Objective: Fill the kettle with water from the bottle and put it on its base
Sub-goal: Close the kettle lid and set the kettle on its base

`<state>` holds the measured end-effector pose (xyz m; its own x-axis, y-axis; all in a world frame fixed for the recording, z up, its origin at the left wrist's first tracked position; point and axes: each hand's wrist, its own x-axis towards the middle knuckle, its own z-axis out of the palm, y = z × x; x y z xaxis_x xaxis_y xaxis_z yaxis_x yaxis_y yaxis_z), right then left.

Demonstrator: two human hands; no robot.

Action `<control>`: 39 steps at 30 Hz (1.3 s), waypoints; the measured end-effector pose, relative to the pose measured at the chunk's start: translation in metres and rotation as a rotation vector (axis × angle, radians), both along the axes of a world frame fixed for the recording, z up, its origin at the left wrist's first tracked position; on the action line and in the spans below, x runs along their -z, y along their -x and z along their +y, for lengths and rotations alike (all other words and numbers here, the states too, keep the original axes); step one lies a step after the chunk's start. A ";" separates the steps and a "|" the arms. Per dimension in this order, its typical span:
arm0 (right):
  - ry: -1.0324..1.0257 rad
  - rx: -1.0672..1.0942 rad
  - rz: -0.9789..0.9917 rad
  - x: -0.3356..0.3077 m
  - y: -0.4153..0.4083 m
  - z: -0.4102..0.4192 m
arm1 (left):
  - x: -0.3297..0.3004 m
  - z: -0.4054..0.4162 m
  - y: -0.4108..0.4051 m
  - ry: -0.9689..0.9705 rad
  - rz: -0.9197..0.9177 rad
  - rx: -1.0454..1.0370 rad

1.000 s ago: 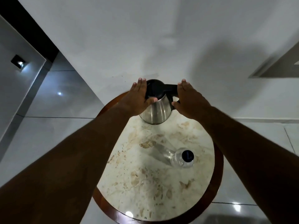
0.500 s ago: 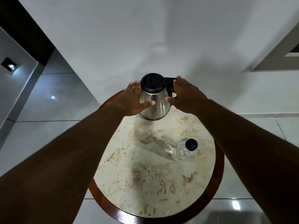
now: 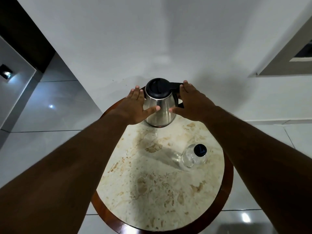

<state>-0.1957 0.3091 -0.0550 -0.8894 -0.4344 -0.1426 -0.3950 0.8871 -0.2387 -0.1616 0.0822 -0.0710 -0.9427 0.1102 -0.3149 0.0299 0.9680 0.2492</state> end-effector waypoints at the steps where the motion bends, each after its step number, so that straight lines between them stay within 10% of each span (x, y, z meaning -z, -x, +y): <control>1: -0.002 0.004 -0.001 -0.001 -0.001 -0.001 | -0.001 0.000 0.000 0.002 -0.004 -0.001; 39: 0.065 0.033 0.018 0.007 -0.006 0.002 | 0.007 -0.008 -0.007 -0.074 0.143 0.009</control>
